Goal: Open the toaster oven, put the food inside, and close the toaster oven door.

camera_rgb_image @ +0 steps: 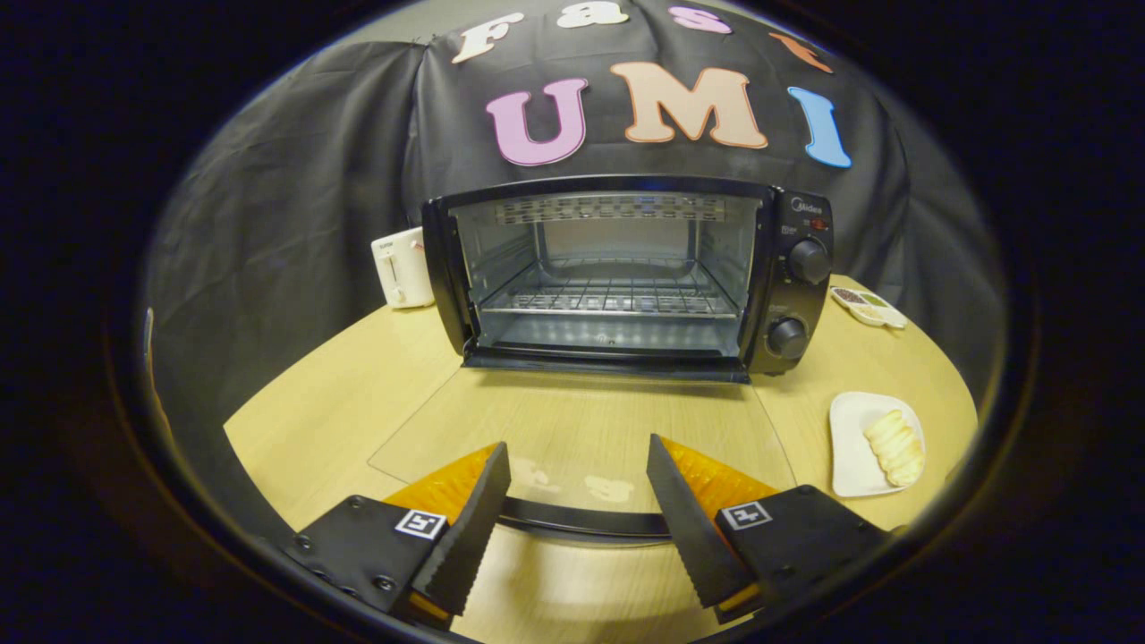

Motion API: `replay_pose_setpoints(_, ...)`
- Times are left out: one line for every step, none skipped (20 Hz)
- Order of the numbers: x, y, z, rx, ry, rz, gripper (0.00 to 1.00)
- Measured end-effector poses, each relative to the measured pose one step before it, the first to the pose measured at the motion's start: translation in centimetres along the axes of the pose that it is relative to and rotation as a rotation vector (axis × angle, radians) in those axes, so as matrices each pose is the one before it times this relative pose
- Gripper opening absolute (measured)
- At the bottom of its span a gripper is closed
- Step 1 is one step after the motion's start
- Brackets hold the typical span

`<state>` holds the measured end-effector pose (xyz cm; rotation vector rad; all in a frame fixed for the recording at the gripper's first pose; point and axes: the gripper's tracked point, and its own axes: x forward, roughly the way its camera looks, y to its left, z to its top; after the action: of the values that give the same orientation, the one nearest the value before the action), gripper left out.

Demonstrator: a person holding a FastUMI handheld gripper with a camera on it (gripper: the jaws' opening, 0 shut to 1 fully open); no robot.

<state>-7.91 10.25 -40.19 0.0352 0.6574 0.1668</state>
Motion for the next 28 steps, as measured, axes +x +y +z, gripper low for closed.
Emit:
replay_pose_setpoints(-0.391,0.111,0.342,0.0066,-0.00818,0.00947,0.96)
replay_pose_setpoints(-0.308,0.123,0.017,0.01145,-0.00099,0.01526,0.96)
replay_pose_setpoints(-0.404,0.122,0.234,0.01339,-0.00054,0.01591,0.95)
replay_pose_setpoints(-0.588,-0.232,0.106,0.00969,-0.00218,0.00846,0.95)
replay_pose_setpoints(-0.714,-0.443,0.395,0.00424,-0.00846,-0.00159,0.95)
replay_pose_setpoints(-0.814,-0.617,0.385,0.0007,-0.01274,-0.00655,0.95)
replay_pose_setpoints(-0.729,-0.693,0.539,0.00024,-0.0144,-0.009,0.95)
replay_pose_setpoints(-0.711,-0.845,0.566,0.00273,-0.01416,-0.01086,0.95)
replay_pose_setpoints(-0.695,-0.885,0.543,0.00487,-0.01179,-0.01176,0.95)
replay_pose_setpoints(-0.688,-0.912,0.466,0.00605,-0.01033,-0.01354,0.95)
replay_pose_setpoints(-0.65,-1.107,0.521,0.00479,-0.00796,-0.01766,0.95)
replay_pose_setpoints(-0.64,-1.428,0.45,0.0045,-0.00733,-0.02501,0.95)
replay_pose_setpoints(-0.443,-1.576,0.496,0.00511,-0.00881,-0.02967,0.95)
replay_pose_setpoints(-0.417,-1.785,0.548,0.0055,-0.00864,-0.03113,0.95)
replay_pose_setpoints(-0.275,-1.733,0.515,0.00646,-0.00699,-0.03295,0.95)
replay_pose_setpoints(-0.225,-1.613,0.365,0.00833,-0.00401,-0.03211,0.95)
replay_pose_setpoints(-0.069,-1.651,0.331,0.00986,0.00015,-0.02987,0.95)
replay_pose_setpoints(0.1,-1.585,0.138,0.00906,0.00426,-0.02668,0.95)
replay_pose_setpoints(0.139,-1.376,0.224,0.00776,0.00564,-0.02196,0.95)
replay_pose_setpoints(0.391,-1.521,-0.129,0.0122,0.01398,-0.02696,0.95)
replay_pose_setpoints(0.355,-1.197,-0.204,0.0114,0.01541,-0.01848,0.95)
replay_pose_setpoints(0.483,-1.135,-0.288,0.00701,0.01754,-0.01516,0.95)
replay_pose_setpoints(0.55,-1.002,-0.497,0.00379,0.02085,-0.01824,0.95)
replay_pose_setpoints(0.735,-1.033,-0.594,-0.00343,0.02103,-0.01164,0.95)
replay_pose_setpoints(0.74,-0.736,-0.712,-0.00734,0.02291,-0.00907,0.95)
replay_pose_setpoints(0.83,-0.778,-0.794,-0.00899,0.02414,-0.01042,0.95)
replay_pose_setpoints(0.782,-0.567,-0.754,-0.00803,0.02576,-0.00861,0.95)
replay_pose_setpoints(0.783,-0.544,-0.802,-0.00896,0.0239,-0.00659,0.95)
